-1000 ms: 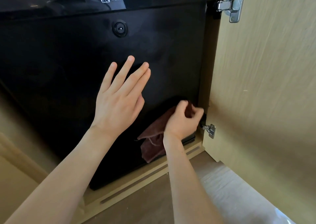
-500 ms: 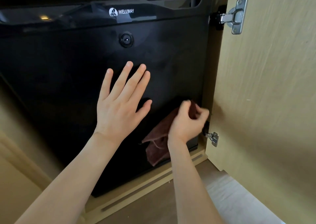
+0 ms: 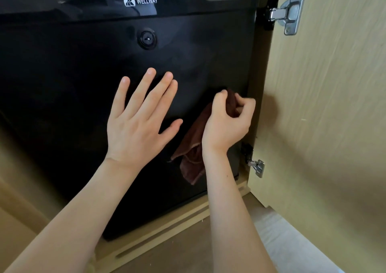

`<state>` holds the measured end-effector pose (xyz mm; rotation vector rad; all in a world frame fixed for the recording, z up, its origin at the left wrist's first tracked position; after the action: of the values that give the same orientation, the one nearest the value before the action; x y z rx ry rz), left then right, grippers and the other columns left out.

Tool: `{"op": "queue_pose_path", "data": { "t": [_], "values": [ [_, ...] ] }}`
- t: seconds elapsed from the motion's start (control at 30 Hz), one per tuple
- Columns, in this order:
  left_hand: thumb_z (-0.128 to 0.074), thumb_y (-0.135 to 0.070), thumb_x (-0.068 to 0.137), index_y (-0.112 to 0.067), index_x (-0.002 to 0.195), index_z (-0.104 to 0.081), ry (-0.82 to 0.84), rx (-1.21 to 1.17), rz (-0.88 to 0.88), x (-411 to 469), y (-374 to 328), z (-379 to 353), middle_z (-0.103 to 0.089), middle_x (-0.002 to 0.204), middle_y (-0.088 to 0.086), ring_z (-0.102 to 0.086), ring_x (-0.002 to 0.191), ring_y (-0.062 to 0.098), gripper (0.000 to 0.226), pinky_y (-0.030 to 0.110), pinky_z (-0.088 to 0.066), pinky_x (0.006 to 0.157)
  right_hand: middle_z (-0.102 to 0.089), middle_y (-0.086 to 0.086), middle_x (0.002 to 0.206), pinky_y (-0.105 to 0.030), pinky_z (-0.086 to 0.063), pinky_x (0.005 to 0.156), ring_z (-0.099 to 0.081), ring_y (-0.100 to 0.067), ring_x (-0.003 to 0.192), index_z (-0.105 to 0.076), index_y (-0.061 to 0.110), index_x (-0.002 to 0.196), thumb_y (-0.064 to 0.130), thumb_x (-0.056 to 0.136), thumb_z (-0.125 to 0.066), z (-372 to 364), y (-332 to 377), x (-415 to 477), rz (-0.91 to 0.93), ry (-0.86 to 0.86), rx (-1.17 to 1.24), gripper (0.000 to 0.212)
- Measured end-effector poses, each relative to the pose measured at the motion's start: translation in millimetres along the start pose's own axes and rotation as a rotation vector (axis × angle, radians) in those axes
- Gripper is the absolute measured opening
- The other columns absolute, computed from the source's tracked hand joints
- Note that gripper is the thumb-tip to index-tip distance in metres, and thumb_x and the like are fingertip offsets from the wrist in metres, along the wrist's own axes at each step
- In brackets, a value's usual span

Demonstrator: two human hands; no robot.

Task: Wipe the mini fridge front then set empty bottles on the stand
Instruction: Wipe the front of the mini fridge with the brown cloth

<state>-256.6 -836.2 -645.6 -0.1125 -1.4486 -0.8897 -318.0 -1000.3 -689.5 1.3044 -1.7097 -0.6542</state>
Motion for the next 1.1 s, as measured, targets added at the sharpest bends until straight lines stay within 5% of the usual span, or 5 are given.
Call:
{"op": "queue_pose_path", "data": {
  "t": [0.23,0.53,0.77,0.97,1.1],
  "values": [
    [-0.054,-0.046,0.097,-0.014,0.149,-0.044,0.019,0.012,-0.007,1,-2,0,-0.042,0.154,-0.001,-0.030,0.148,0.023,0.062,0.049,-0.016,0.122,-0.060,0.010,0.093,-0.036,-0.053,0.081,-0.061,-0.014,0.087,-0.059,0.018,0.101,0.038,0.093,-0.064,59,-78,-34,-0.583,-0.204,-0.121,0.022],
    [-0.056,-0.041,0.096,-0.013,0.148,-0.044,0.037,-0.020,0.001,1,-1,1,-0.042,0.154,-0.001,-0.028,0.148,0.024,0.060,0.050,-0.012,0.123,-0.063,0.012,0.080,-0.011,-0.049,0.063,-0.063,-0.001,0.077,-0.059,0.018,0.091,0.032,0.087,-0.072,-1,0,0,-0.067,-0.001,0.020,0.019],
    [-0.054,-0.043,0.097,-0.014,0.147,-0.045,0.023,-0.007,0.011,2,-3,0,-0.044,0.153,-0.002,-0.029,0.148,0.023,0.059,0.048,-0.013,0.123,-0.058,0.011,0.090,-0.036,-0.058,0.083,-0.063,-0.017,0.087,-0.057,0.024,0.101,0.042,0.096,-0.061,74,-100,-25,-0.635,-0.206,-0.174,0.019],
    [-0.054,-0.044,0.098,-0.015,0.148,-0.044,0.030,-0.024,0.013,1,-2,-1,-0.043,0.153,-0.003,-0.029,0.148,0.023,0.059,0.049,-0.014,0.123,-0.063,0.015,0.083,-0.014,-0.052,0.065,-0.063,0.001,0.080,-0.059,0.025,0.093,0.040,0.088,-0.067,32,-45,-14,-0.277,-0.019,-0.052,0.017],
    [-0.054,-0.043,0.098,-0.015,0.147,-0.045,0.030,-0.030,0.008,0,-1,0,-0.044,0.153,-0.002,-0.029,0.148,0.023,0.058,0.049,-0.014,0.123,-0.066,0.013,0.089,-0.024,-0.057,0.075,-0.065,-0.004,0.086,-0.062,0.025,0.095,0.040,0.089,-0.068,35,-59,-27,-0.272,-0.051,-0.037,0.017]
  ]
}}
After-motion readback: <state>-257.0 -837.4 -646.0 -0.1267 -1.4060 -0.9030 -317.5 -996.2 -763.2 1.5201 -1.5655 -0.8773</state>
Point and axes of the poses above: each hand's wrist, its own x-axis towards the middle knuckle, its own z-axis out of the back of the hand, y = z × x, the point moved 5 cm from there along x, towards the middle knuckle
